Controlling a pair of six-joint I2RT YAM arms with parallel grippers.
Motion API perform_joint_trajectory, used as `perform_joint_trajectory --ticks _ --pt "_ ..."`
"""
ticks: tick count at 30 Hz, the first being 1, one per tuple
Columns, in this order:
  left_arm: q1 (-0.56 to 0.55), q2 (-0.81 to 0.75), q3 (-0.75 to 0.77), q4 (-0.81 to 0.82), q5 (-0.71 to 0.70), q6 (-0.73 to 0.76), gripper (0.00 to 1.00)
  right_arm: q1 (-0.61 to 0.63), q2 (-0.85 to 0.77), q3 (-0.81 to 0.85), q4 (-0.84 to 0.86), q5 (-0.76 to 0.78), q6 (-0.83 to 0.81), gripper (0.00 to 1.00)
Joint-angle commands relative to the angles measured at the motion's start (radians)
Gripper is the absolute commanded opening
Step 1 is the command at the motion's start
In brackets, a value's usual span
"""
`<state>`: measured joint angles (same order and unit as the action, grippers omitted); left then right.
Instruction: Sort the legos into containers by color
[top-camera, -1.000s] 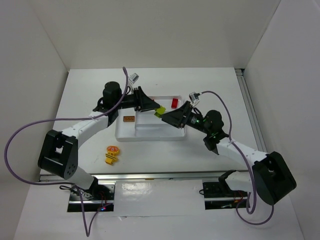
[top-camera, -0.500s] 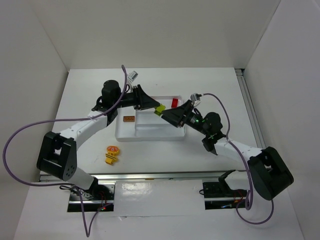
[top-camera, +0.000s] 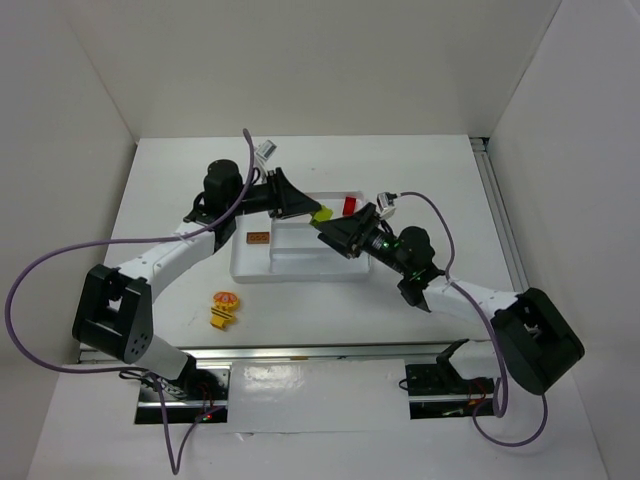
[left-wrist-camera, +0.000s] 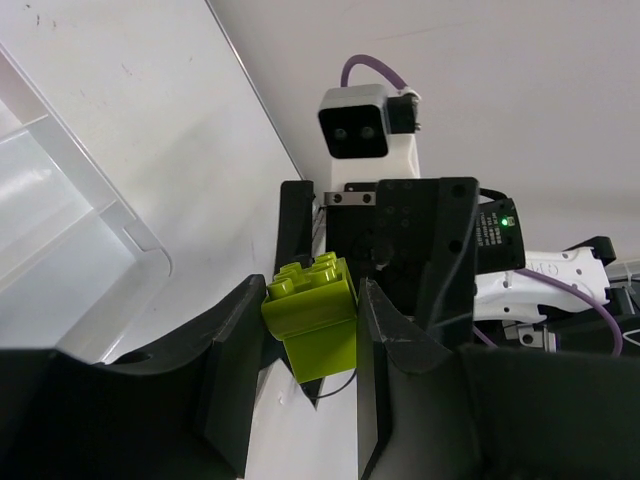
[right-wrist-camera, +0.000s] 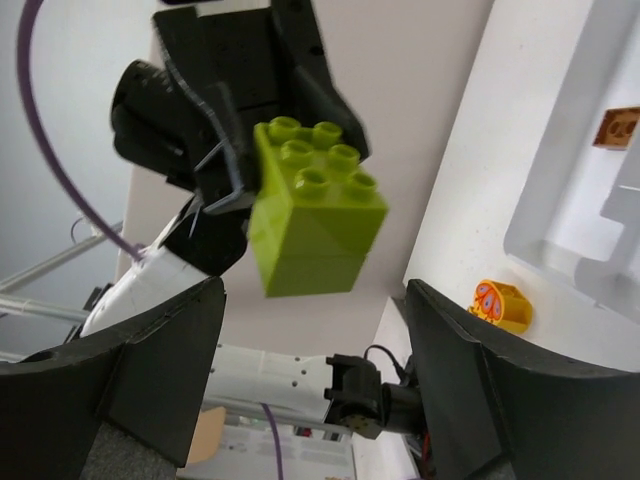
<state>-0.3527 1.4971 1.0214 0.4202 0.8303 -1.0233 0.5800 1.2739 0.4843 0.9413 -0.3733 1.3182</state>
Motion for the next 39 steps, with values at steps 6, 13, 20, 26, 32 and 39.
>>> perform_joint_trajectory --ticks 6,13,20,26,32,39 --pt "-0.005 -0.034 0.045 0.049 0.007 0.019 0.0 0.009 0.044 0.03 0.103 0.108 0.029 0.6" --pt "-0.005 -0.034 0.036 0.058 0.007 0.019 0.0 0.009 0.074 0.028 0.181 0.096 0.053 0.57" --pt "-0.005 -0.034 0.026 0.077 0.016 0.008 0.0 0.009 0.15 0.01 0.356 0.076 0.144 0.61" --pt "-0.005 -0.034 0.026 0.086 0.026 0.008 0.0 0.009 0.18 0.01 0.396 0.076 0.153 0.36" --pt "-0.005 -0.034 0.026 0.077 0.026 0.008 0.0 0.009 0.16 0.019 0.335 0.065 0.124 0.16" --pt "-0.005 -0.003 0.066 0.077 0.016 0.018 0.0 0.04 0.151 0.019 0.3 0.024 0.102 0.1"
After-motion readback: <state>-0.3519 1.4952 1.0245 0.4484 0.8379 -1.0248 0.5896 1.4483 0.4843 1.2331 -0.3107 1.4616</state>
